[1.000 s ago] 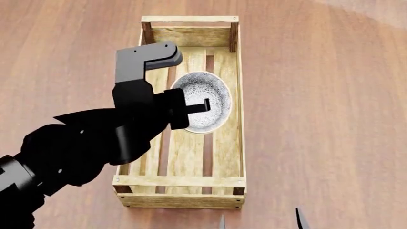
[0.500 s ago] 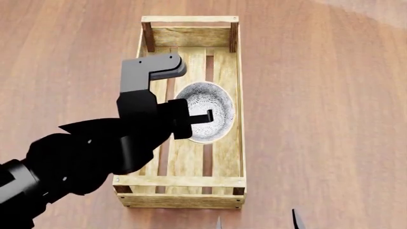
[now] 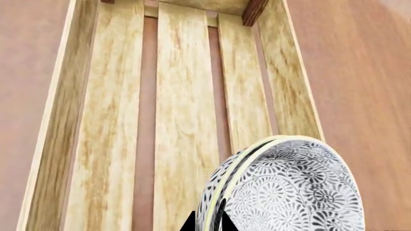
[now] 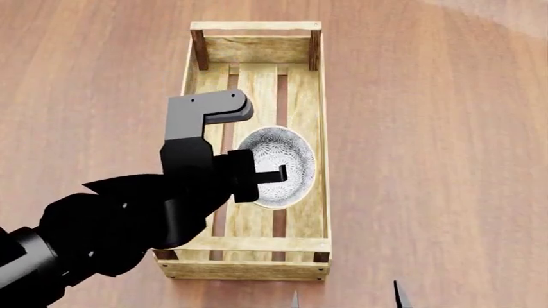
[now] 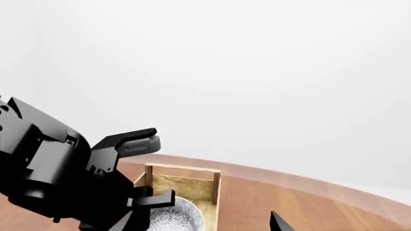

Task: Stack the right bowl on the left bowl and place them in the tray.

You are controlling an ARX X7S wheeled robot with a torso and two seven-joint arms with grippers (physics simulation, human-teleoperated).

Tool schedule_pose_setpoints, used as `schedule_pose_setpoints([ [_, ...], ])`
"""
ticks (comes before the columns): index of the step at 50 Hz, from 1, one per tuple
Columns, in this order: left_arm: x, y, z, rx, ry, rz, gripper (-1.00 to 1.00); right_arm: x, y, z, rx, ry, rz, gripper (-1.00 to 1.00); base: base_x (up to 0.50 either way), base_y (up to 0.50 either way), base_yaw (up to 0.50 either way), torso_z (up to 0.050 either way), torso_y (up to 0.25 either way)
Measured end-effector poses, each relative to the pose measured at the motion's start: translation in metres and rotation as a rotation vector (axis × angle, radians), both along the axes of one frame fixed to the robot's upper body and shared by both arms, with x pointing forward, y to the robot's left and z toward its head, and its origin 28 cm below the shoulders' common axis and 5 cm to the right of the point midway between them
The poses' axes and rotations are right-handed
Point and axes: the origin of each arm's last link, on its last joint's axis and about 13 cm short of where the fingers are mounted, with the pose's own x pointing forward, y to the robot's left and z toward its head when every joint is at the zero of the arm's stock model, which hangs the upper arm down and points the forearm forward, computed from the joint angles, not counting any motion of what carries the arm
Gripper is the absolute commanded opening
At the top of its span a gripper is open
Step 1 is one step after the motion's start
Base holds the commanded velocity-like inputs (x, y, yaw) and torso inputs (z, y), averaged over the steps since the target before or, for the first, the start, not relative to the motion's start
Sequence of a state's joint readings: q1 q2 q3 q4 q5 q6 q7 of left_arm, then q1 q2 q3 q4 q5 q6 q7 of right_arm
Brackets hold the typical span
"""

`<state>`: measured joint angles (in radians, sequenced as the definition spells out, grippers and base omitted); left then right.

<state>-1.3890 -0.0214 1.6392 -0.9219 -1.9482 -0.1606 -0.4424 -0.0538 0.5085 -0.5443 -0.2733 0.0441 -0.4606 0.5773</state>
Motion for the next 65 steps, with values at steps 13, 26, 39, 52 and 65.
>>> schedule_pose_setpoints([
  [13,0.003,0.007,-0.006,0.027,-0.012,0.014,-1.0,0.001,0.0,0.0,0.003,0.003,0.001,1.0,0.0,0.0,0.0,0.0,0.001],
  [26,0.003,0.011,-0.018,0.047,-0.013,0.004,-1.0,0.002,0.0,-0.001,0.007,0.008,0.003,1.0,0.0,0.0,0.0,0.001,0.001],
  [39,0.002,0.013,-0.024,0.088,-0.054,-0.033,-1.0,0.002,0.0,-0.003,0.009,0.012,0.008,1.0,0.0,0.0,0.0,0.0,0.001],
  [52,0.004,0.014,-0.025,0.144,-0.124,-0.072,1.0,0.002,0.0,-0.003,0.011,0.014,0.011,1.0,0.0,0.0,0.0,0.0,0.001],
  [65,0.011,0.015,-0.009,0.231,-0.264,-0.092,1.0,0.002,0.0,-0.003,0.011,0.016,0.013,1.0,0.0,0.0,0.0,0.0,0.0],
])
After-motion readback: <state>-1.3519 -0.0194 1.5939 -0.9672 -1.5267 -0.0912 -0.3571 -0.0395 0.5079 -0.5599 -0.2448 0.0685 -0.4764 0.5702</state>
